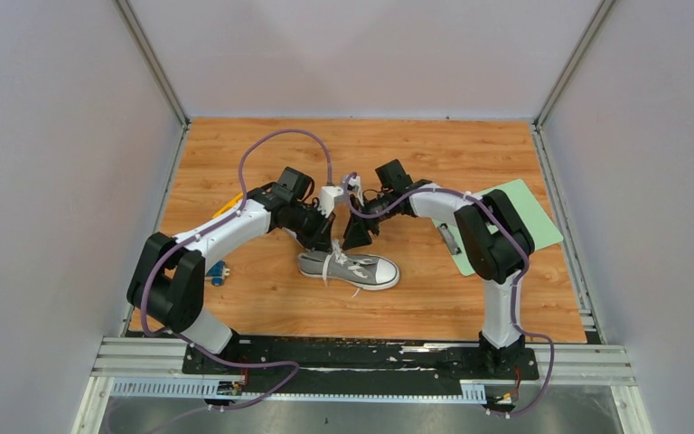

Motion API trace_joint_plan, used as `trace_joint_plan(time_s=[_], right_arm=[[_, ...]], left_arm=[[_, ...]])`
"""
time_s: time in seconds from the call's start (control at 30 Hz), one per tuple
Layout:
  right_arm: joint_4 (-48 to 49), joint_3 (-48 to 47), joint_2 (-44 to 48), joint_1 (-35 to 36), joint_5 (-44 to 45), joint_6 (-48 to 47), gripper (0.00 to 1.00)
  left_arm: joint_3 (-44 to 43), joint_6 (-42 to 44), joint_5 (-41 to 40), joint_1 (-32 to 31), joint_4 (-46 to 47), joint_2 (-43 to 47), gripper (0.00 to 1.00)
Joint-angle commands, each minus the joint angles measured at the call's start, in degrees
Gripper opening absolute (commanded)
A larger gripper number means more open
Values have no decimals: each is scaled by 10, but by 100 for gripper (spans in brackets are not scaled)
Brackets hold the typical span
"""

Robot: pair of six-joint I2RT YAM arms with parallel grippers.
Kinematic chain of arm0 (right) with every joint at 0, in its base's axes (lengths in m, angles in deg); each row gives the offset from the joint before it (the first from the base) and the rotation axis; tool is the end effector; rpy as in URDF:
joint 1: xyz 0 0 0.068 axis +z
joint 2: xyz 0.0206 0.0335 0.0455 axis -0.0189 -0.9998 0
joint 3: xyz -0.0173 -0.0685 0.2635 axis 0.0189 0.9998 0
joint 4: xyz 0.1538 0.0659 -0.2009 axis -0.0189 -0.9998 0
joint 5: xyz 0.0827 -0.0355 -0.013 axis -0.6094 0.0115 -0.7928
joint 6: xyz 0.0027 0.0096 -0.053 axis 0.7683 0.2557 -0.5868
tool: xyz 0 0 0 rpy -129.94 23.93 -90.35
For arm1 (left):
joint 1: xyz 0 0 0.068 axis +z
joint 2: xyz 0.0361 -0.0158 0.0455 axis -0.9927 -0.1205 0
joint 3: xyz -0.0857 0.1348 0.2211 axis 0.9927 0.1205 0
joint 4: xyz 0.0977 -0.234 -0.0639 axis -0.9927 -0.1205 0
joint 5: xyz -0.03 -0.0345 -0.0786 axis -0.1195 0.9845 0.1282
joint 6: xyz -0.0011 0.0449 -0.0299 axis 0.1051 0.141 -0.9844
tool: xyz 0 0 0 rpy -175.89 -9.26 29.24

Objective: Tie the shoes
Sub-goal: Adjust the shoe at the center of the board.

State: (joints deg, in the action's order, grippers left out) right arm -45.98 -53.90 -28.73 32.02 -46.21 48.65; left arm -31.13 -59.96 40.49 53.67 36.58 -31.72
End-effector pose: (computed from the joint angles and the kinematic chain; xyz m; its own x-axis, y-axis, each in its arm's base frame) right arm 0.3301 0.2345 0.1580 -0.4222 -0.4679 -0.7764 -0.8738 -0.0181 0.4860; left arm 0.2575 -0.1678 0.2199 -0.6818 0.4999 -0.5341 0.7275 0.5399 -0.4233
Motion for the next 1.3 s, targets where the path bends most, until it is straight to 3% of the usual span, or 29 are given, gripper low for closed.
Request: trace_joint_plan(time_s=[0.0, 0.53, 0.87, 0.97, 1.13, 1.27], right_arm=[[18, -26, -16, 0, -18, -11, 51], [40, -38, -36, 9, -107, -3, 54], [79, -57, -61, 9, -100, 39, 52], [82, -53, -63, 9, -101, 40, 42], [82, -46, -57, 4, -105, 37, 5], [86, -26, -27, -12, -59, 42, 0]], left_arm=[[-7, 14, 1, -2, 4, 17, 0], [-7, 30, -4, -2, -2, 16, 0], [-8, 37, -4, -2, -7, 19, 0], [-9, 38, -4, -2, -9, 19, 0], [-8, 40, -8, -1, -9, 21, 0], [-9, 43, -18, -1, -18, 28, 0]])
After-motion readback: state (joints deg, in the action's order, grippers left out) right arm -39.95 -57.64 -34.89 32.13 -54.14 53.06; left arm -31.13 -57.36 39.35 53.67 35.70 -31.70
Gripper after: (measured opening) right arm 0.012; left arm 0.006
